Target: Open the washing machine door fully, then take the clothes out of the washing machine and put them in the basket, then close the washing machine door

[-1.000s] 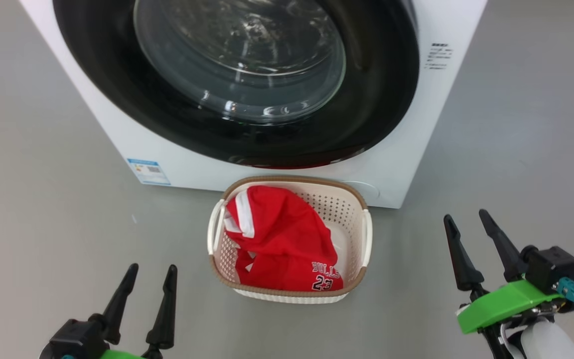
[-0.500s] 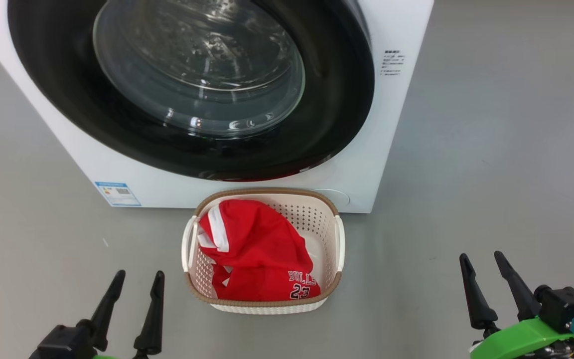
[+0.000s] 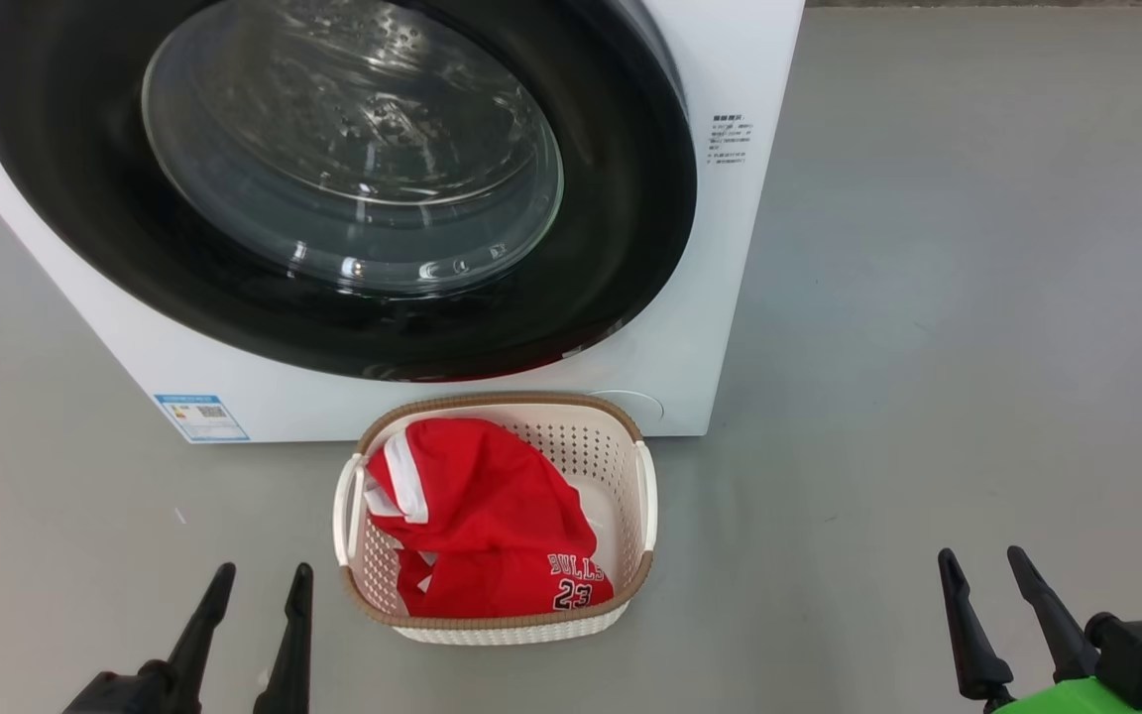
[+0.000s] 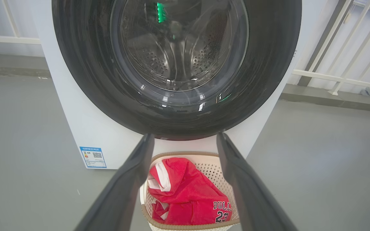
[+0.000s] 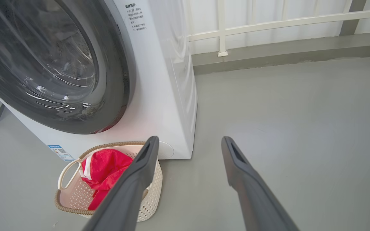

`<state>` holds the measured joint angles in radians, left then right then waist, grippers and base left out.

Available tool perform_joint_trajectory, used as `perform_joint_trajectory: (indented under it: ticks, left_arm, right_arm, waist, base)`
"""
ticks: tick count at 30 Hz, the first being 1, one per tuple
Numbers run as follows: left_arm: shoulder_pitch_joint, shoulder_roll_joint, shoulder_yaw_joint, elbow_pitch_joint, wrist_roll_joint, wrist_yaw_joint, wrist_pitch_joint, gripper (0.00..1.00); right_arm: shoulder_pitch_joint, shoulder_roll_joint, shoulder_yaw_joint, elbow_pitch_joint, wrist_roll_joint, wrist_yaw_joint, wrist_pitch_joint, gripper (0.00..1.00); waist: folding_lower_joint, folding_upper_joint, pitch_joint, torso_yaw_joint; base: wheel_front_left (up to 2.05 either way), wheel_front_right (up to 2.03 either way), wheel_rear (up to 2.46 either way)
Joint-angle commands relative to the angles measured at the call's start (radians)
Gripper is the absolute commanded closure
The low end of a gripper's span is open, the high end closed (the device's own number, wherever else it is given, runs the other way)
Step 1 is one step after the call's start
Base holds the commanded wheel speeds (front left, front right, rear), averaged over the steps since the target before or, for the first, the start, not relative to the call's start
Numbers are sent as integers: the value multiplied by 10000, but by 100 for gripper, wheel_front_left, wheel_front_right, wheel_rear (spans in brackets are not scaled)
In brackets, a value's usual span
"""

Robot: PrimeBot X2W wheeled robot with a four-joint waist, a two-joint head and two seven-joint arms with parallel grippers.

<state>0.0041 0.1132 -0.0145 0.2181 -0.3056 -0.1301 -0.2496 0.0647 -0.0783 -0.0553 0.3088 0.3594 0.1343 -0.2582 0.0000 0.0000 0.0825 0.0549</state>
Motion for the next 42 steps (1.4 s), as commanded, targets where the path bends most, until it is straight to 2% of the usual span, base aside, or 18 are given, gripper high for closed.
perform_joint_trajectory:
  ticks: [1, 30, 31, 38, 42]
  left_arm:
    - [-64, 152, 392, -280, 125, -6, -122, 0]
    - [150, 57, 474, -401, 344, -6, -122, 0]
    - [210, -44, 109, -109, 304, -10, 6, 100]
    - [309, -300, 22, 460, 76, -10, 85, 100]
    - [277, -300, 52, 443, -364, -9, 190, 100]
  right_arm:
    - [6, -125, 146, -271, -108, -36, -36, 0]
    - [205, 1, 69, -417, -166, -36, -36, 0]
    - [319, 130, -172, -129, -74, 2, -2, 100]
    - [335, 336, -143, 446, 138, 1, 92, 100]
    - [281, 335, -154, 400, 543, 0, 211, 100]
  waist:
    - [0, 0, -25, -21]
    - [0, 0, -81, -69]
    - [0, 0, -80, -67]
    - [1, 0, -85, -71]
    - [21, 0, -133, -89]
  base:
    - [0, 0, 0]
    - [0, 0, 0]
    - [0, 0, 0]
    - [0, 0, 0]
    - [0, 0, 0]
